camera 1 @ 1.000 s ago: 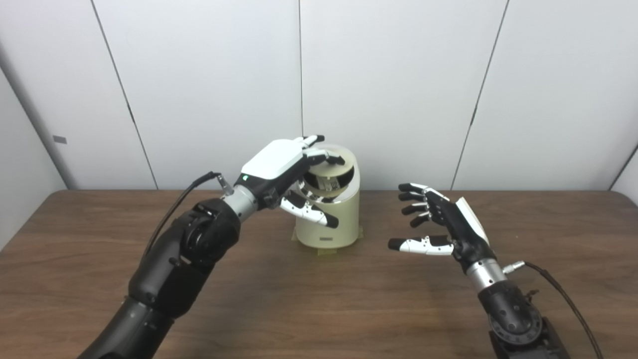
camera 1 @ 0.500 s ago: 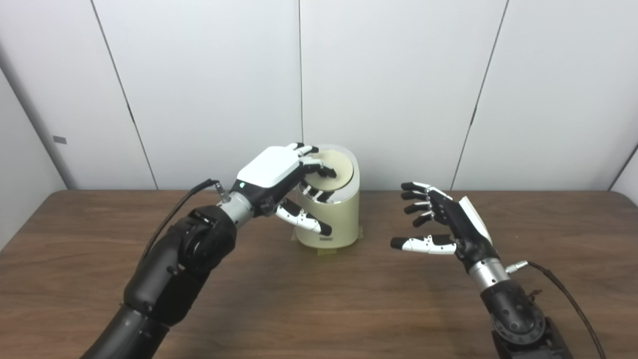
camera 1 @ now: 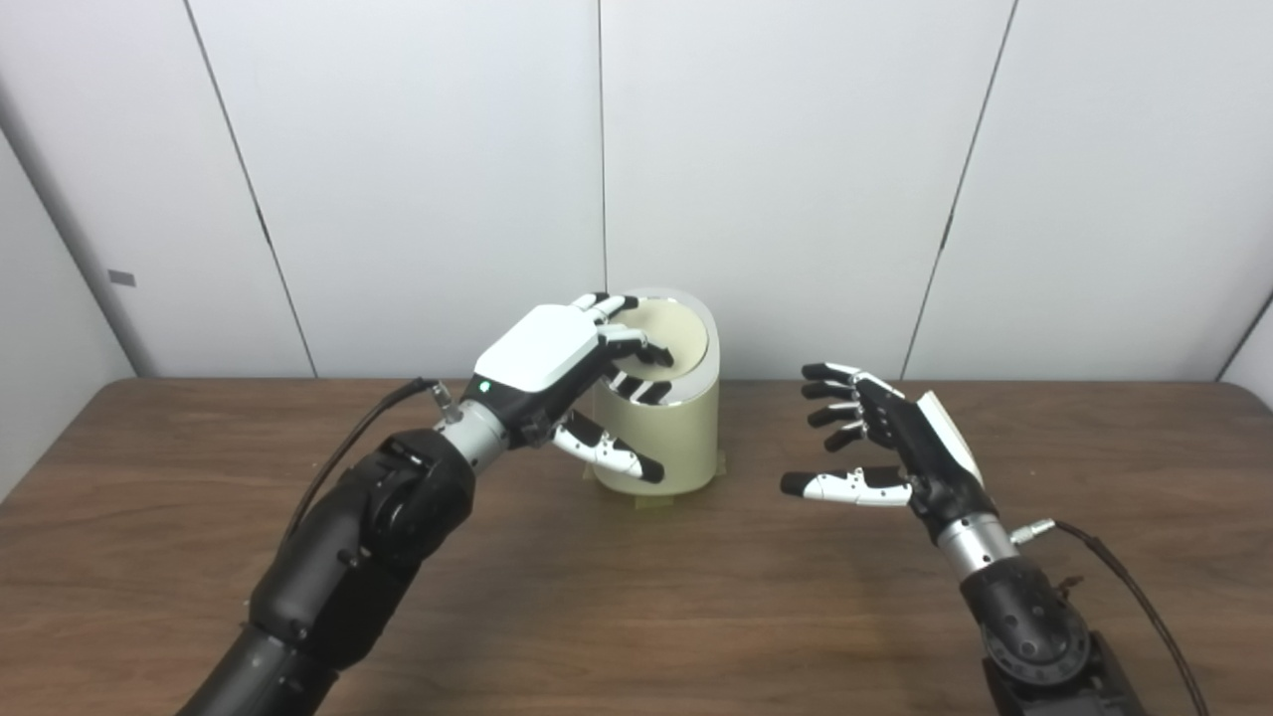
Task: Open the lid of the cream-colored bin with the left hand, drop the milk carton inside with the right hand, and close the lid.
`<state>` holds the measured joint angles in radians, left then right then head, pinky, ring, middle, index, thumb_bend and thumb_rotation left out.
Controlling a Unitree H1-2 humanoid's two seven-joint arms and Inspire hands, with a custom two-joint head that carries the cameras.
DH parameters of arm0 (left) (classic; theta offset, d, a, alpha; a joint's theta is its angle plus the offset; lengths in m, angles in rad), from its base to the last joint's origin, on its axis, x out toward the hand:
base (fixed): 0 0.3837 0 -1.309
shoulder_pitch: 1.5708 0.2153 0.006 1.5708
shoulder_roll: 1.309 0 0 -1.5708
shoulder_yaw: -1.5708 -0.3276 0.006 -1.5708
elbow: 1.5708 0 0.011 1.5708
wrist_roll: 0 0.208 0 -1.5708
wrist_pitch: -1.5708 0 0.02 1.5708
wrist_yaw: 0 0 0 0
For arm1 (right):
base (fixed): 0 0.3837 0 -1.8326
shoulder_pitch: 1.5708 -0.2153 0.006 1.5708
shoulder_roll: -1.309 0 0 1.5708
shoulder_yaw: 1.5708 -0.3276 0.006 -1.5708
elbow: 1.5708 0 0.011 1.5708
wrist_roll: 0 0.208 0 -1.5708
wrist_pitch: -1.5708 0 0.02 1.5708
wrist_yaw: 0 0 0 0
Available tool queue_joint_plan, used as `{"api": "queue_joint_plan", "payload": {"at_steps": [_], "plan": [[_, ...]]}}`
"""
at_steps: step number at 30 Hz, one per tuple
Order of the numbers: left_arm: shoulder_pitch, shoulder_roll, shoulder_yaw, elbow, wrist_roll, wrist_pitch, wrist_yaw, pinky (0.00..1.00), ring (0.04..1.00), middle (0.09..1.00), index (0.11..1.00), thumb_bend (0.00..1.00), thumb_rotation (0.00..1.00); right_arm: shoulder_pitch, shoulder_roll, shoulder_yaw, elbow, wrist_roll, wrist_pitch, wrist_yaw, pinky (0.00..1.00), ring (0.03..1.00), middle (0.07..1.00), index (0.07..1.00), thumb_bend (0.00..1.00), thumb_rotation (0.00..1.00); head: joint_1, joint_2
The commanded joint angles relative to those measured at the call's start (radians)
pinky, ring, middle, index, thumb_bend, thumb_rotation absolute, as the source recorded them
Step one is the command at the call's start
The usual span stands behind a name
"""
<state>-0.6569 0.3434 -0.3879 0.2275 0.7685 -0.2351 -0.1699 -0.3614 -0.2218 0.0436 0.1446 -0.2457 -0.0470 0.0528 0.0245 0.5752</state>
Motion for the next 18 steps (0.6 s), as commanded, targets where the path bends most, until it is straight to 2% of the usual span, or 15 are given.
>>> {"api": "queue_joint_plan", "payload": {"at_steps": [1, 7, 9, 12, 15, 18], "plan": [[-0.020, 0.020, -0.037, -0.011, 0.053, -0.009, -0.030, 1.00, 0.986, 0.758, 0.757, 1.00, 0.44, -0.034, -0.015, -0.009, -0.025, 0.011, -0.039, -0.006, 0.54, 0.669, 0.756, 0.787, 0.79, 0.29, 0.001, 0.001], [-0.016, 0.036, -0.079, -0.028, 0.092, -0.010, -0.047, 1.00, 0.990, 0.747, 0.740, 1.00, 0.44, -0.030, -0.015, -0.010, -0.034, 0.013, -0.030, -0.005, 0.55, 0.671, 0.756, 0.786, 0.79, 0.31, 0.000, 0.006], [-0.014, 0.038, -0.082, -0.031, 0.083, -0.004, -0.059, 1.00, 0.989, 0.742, 0.737, 1.00, 0.44, -0.028, -0.014, -0.011, -0.035, 0.013, -0.032, -0.006, 0.55, 0.669, 0.754, 0.784, 0.79, 0.31, -0.001, 0.006], [-0.009, 0.038, -0.072, -0.034, 0.073, -0.005, -0.038, 1.00, 0.974, 0.735, 0.733, 1.00, 0.45, -0.027, -0.014, -0.012, -0.035, 0.012, -0.031, -0.008, 0.55, 0.672, 0.754, 0.784, 0.79, 0.30, 0.001, 0.002], [0.001, 0.026, -0.034, -0.035, 0.036, -0.015, 0.017, 1.00, 0.967, 0.744, 0.740, 1.00, 0.43, -0.025, -0.016, -0.013, -0.032, 0.008, -0.031, -0.011, 0.55, 0.674, 0.756, 0.788, 0.78, 0.28, 0.003, 0.002], [0.013, 0.005, 0.031, -0.018, -0.038, -0.035, 0.083, 1.00, 0.959, 0.762, 0.770, 1.00, 0.42, -0.025, -0.017, -0.011, -0.035, 0.002, -0.028, -0.012, 0.55, 0.676, 0.757, 0.788, 0.78, 0.28, 0.003, 0.001]]}}
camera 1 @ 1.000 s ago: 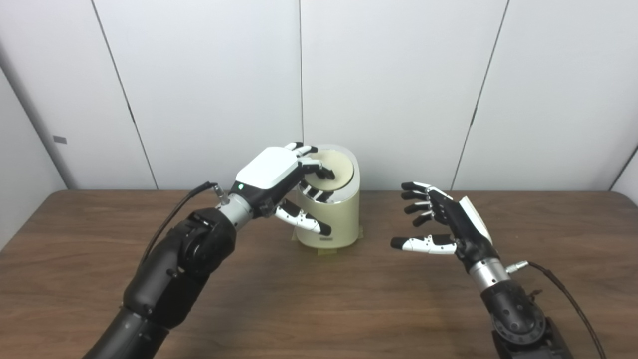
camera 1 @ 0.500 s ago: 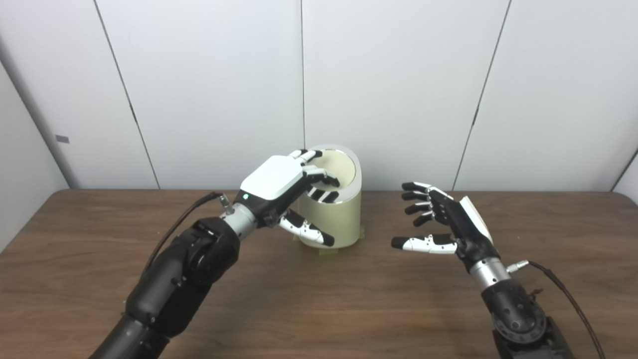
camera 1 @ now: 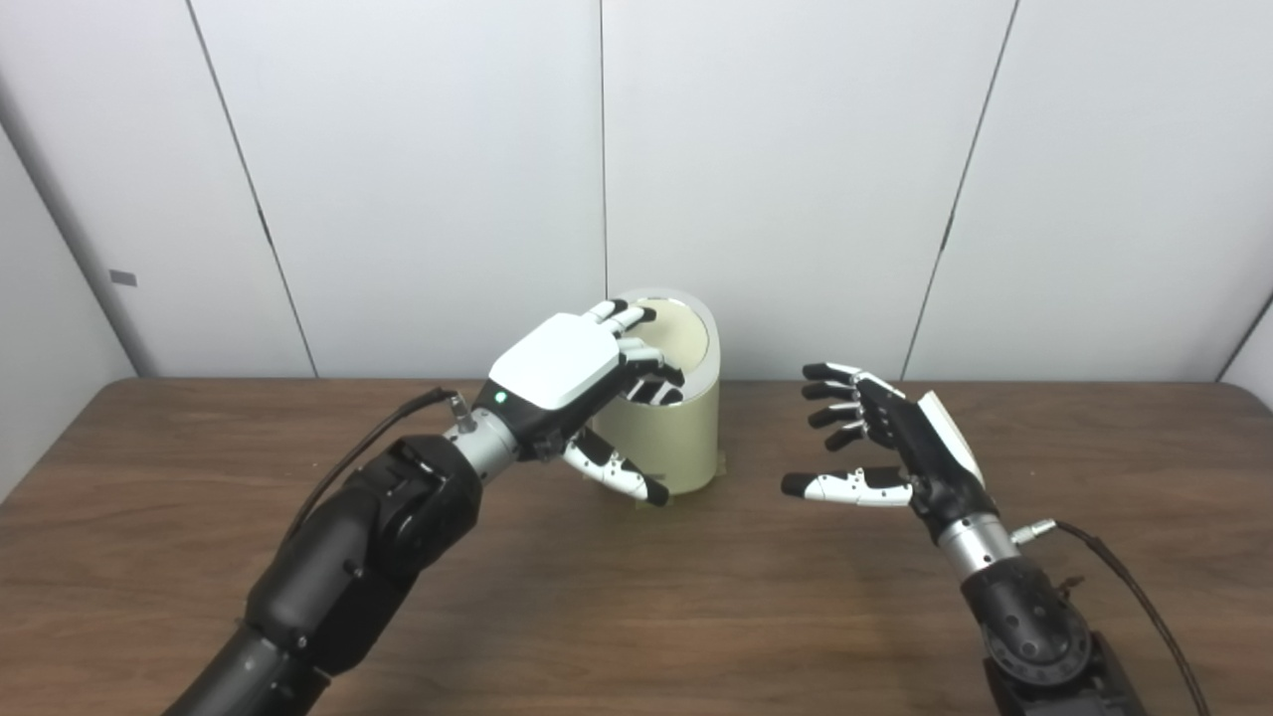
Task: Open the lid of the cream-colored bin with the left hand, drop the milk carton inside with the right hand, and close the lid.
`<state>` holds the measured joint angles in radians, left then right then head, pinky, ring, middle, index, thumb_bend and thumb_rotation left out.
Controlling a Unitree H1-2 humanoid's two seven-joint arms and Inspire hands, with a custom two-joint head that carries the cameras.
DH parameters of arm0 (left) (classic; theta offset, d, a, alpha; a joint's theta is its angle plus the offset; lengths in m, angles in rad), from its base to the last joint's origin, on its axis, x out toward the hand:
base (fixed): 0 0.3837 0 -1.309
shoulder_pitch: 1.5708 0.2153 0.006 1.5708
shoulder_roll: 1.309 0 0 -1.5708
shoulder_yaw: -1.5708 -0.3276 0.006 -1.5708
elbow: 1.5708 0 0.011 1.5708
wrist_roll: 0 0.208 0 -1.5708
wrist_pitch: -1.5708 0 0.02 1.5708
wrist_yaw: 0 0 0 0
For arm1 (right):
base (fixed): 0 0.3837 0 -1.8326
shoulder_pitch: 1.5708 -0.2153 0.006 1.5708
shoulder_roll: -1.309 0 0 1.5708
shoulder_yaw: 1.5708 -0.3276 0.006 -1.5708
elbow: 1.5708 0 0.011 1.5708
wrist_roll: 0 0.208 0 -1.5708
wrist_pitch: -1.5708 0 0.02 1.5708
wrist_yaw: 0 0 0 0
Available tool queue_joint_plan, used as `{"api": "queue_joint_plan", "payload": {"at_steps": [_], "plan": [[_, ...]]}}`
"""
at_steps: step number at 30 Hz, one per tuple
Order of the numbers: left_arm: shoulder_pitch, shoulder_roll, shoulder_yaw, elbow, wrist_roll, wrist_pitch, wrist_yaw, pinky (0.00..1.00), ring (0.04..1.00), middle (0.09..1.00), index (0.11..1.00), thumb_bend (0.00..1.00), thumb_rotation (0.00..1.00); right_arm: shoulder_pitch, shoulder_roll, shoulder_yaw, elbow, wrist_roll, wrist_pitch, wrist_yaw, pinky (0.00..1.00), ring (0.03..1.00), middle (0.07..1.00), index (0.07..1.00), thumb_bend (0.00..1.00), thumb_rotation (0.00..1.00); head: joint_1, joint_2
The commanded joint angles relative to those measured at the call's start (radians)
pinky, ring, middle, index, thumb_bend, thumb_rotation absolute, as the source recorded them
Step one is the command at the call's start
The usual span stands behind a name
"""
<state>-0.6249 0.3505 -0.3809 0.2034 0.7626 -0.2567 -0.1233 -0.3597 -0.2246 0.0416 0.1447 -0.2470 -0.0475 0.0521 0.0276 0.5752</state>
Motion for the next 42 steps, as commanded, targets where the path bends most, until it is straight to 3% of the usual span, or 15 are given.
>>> {"api": "queue_joint_plan", "payload": {"at_steps": [1, 6, 10, 13, 16, 21, 26, 36, 42], "plan": [[-0.016, -0.007, 0.040, 0.012, -0.048, -0.022, 0.052, 1.00, 0.961, 0.777, 0.788, 0.99, 0.42, -0.027, -0.014, -0.009, -0.037, 0.002, -0.025, -0.011, 0.54, 0.676, 0.759, 0.789, 0.78, 0.28, 0.000, 0.001], [0.001, -0.040, 0.150, 0.034, -0.182, -0.056, 0.096, 1.00, 0.997, 0.898, 0.906, 0.90, 0.47, -0.027, -0.012, -0.010, -0.042, 0.010, -0.018, -0.007, 0.55, 0.678, 0.759, 0.788, 0.79, 0.29, 0.000, 0.000], [0.033, -0.097, 0.268, 0.053, -0.378, -0.074, 0.122, 0.92, 0.969, 0.928, 0.902, 0.86, 0.42, -0.023, -0.011, -0.008, -0.049, 0.004, -0.016, -0.009, 0.54, 0.669, 0.757, 0.788, 0.78, 0.28, -0.002, 0.001], [0.069, -0.133, 0.342, 0.047, -0.558, -0.011, 0.068, 0.87, 0.910, 0.904, 0.879, 0.86, 0.40, -0.018, -0.013, -0.010, -0.044, 0.004, -0.024, -0.012, 0.54, 0.667, 0.756, 0.789, 0.79, 0.28, -0.004, 0.002], [0.109, -0.139, 0.379, 0.040, -0.677, 0.046, 0.018, 0.65, 0.744, 0.759, 0.771, 0.77, 0.30, -0.013, -0.018, -0.010, -0.046, 0.001, -0.024, -0.011, 0.54, 0.662, 0.753, 0.789, 0.79, 0.28, -0.005, 0.004], [0.166, -0.150, 0.420, 0.051, -0.803, 0.079, -0.027, 0.57, 0.677, 0.736, 0.770, 0.76, 0.28, -0.006, -0.017, -0.010, -0.063, -0.005, -0.010, -0.011, 0.54, 0.662, 0.757, 0.788, 0.78, 0.25, -0.004, 0.008], [0.221, -0.156, 0.435, 0.046, -0.860, 0.109, -0.054, 0.57, 0.697, 0.753, 0.790, 0.77, 0.28, 0.004, -0.011, -0.008, -0.085, -0.004, -0.004, -0.009, 0.53, 0.661, 0.765, 0.789, 0.77, 0.22, -0.005, 0.013], [0.279, -0.167, 0.439, 0.083, -0.873, 0.062, -0.062, 0.56, 0.699, 0.752, 0.787, 0.77, 0.27, 0.024, 0.004, -0.007, -0.105, -0.003, -0.011, -0.015, 0.53, 0.674, 0.796, 0.795, 0.79, 0.28, -0.010, 0.015], [0.292, -0.155, 0.420, 0.084, -0.816, 0.045, -0.045, 0.59, 0.717, 0.763, 0.791, 0.76, 0.31, 0.031, 0.007, -0.008, -0.109, -0.005, -0.008, -0.014, 0.53, 0.687, 0.821, 0.820, 0.80, 0.28, -0.010, 0.015]]}}
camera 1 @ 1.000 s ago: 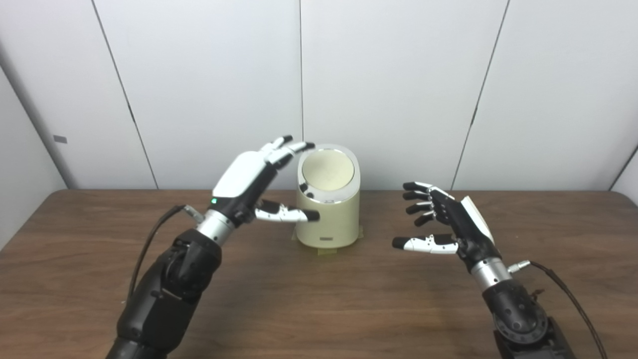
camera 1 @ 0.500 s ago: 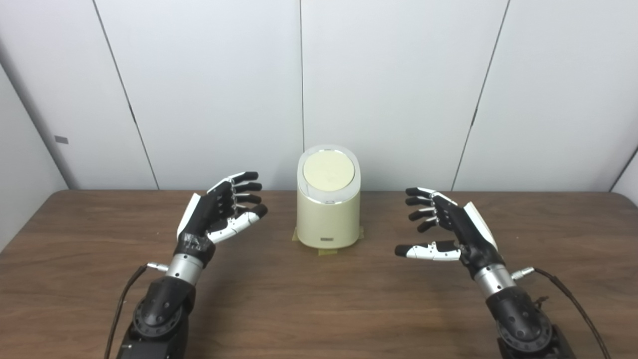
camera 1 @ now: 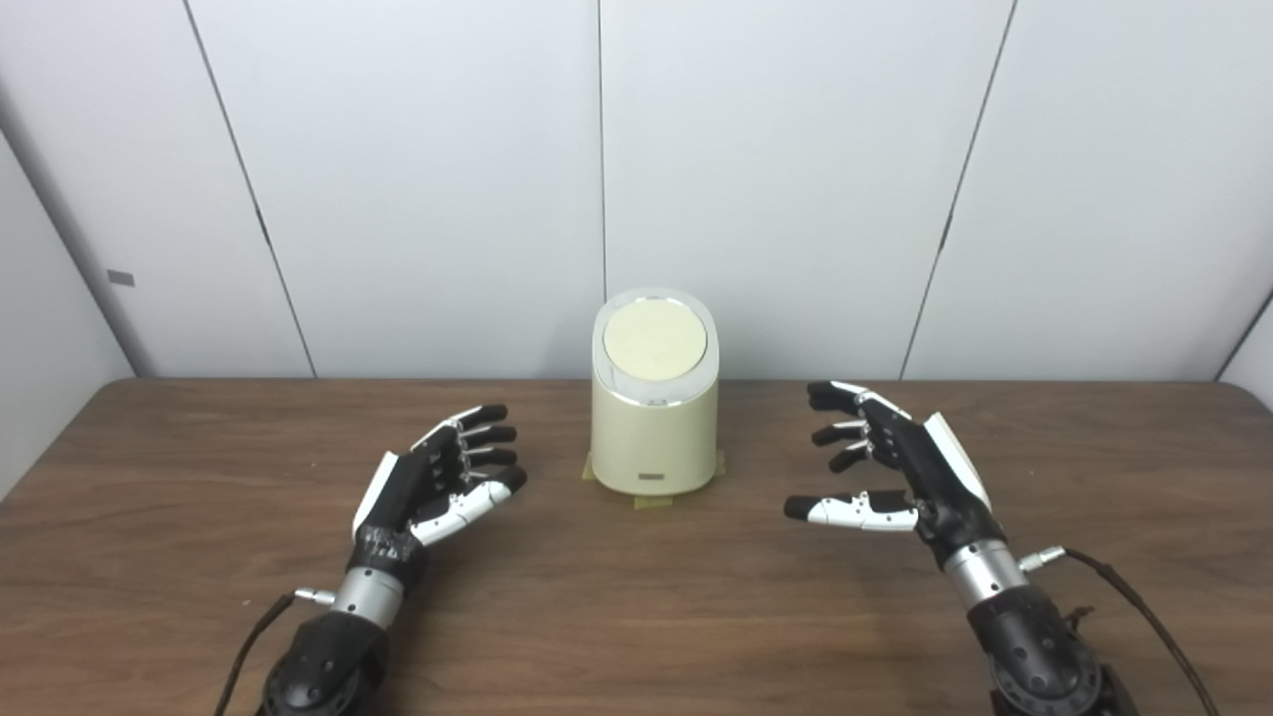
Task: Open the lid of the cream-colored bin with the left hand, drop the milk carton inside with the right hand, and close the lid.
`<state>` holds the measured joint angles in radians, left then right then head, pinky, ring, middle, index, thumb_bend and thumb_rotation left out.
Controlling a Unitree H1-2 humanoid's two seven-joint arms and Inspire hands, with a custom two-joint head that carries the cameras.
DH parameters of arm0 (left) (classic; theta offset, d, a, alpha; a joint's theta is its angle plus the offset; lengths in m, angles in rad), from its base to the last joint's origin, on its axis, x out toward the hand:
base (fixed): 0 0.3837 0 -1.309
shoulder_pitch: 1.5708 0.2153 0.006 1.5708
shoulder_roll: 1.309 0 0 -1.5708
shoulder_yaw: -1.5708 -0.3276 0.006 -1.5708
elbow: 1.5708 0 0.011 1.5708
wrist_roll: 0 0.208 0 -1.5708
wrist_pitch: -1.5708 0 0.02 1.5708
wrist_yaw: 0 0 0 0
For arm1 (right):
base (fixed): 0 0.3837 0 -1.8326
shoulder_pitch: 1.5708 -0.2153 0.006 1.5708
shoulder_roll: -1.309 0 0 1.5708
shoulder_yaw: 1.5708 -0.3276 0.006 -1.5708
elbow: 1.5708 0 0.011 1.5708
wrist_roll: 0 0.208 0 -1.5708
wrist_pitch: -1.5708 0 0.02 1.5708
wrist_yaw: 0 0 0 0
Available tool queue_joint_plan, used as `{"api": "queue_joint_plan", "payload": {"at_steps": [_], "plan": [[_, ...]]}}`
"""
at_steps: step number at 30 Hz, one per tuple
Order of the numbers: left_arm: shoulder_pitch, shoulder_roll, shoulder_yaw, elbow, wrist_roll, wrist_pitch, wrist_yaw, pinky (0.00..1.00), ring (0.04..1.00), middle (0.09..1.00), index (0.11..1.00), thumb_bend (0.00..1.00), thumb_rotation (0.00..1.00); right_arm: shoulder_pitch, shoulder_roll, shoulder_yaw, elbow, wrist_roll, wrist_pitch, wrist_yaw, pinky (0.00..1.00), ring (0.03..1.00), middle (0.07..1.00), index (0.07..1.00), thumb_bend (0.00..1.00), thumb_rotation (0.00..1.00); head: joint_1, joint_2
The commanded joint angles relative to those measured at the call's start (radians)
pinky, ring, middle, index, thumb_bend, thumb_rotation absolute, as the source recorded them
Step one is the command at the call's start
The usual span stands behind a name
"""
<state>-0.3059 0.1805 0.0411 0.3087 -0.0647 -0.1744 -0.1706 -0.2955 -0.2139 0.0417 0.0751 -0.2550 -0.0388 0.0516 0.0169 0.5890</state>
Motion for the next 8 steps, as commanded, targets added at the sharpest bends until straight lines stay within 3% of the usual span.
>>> {"api": "queue_joint_plan", "payload": {"at_steps": [1, 8], "plan": [[-0.027, 0.016, -0.005, -0.020, 0.015, -0.040, 0.002, 0.58, 0.712, 0.761, 0.790, 0.76, 0.31, -0.033, -0.004, -0.008, -0.039, 0.002, -0.019, -0.014, 0.53, 0.687, 0.819, 0.821, 0.80, 0.28, -0.003, -0.002], [-0.033, 0.020, -0.013, -0.021, 0.037, -0.053, 0.001, 0.60, 0.721, 0.765, 0.793, 0.79, 0.34, -0.031, -0.002, -0.010, -0.042, 0.010, -0.010, -0.010, 0.54, 0.697, 0.818, 0.824, 0.81, 0.28, -0.006, -0.004]]}}
